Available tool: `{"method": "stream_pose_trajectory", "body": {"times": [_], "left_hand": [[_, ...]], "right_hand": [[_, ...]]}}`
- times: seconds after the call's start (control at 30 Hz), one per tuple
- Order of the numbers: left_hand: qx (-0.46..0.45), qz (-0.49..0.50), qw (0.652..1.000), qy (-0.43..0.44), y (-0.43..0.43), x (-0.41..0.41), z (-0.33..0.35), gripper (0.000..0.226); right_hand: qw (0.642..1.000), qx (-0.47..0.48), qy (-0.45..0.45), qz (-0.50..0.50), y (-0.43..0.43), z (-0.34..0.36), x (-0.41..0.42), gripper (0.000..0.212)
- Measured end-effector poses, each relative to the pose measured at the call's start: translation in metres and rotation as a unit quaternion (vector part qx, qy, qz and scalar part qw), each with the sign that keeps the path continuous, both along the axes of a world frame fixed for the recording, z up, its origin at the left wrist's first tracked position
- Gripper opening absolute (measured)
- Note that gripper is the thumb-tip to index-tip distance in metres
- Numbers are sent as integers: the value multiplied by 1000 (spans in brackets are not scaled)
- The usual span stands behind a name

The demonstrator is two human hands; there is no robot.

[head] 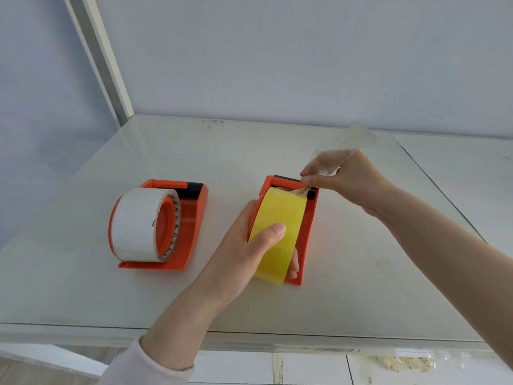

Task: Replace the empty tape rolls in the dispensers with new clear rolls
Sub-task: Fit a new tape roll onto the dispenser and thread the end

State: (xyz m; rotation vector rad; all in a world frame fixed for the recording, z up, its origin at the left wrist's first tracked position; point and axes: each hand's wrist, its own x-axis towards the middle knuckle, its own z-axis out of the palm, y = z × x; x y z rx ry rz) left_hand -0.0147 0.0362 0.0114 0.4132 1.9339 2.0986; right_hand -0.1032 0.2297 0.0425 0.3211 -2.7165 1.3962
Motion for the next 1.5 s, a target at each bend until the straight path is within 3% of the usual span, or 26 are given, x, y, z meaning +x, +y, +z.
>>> {"method": "stream_pose_trajectory", "body": {"times": [0.17,0.4,0.63,0.8,0.93,1.1,1.27,1.4,1.5], "left_hand": [[-11,-20,1000,12,0,-1,-1,42],[-7,-6,1000,8,-1,-2,0,27],[-40,-4,999,3,1,-6,-4,48],[-26,-18,999,2,2,-6,2,29],[-21,-22,1000,-9,2,-7,2,31],[-18,-20,999,-19,2,-8,0,34],[-15,-24,999,-23,2,-8,0,34],[-14,-29,999,-19,2,-8,1,33],[-19,-34,999,-16,1,-9,0,35]], "right_hand": [[1000,-13,3,12,-3,-2,-8,13],[999,5,24,40,-7,-2,-11,13],[997,24,-54,54,-2,17,-14,13],[997,55,-28,42,-4,14,-16,15],[988,59,-111,85,7,23,-12,4],[968,94,-191,136,14,37,-8,26],[978,117,-125,116,10,32,-7,6],[987,150,-10,61,2,19,-4,22],[993,107,36,23,-3,11,-2,28]]}}
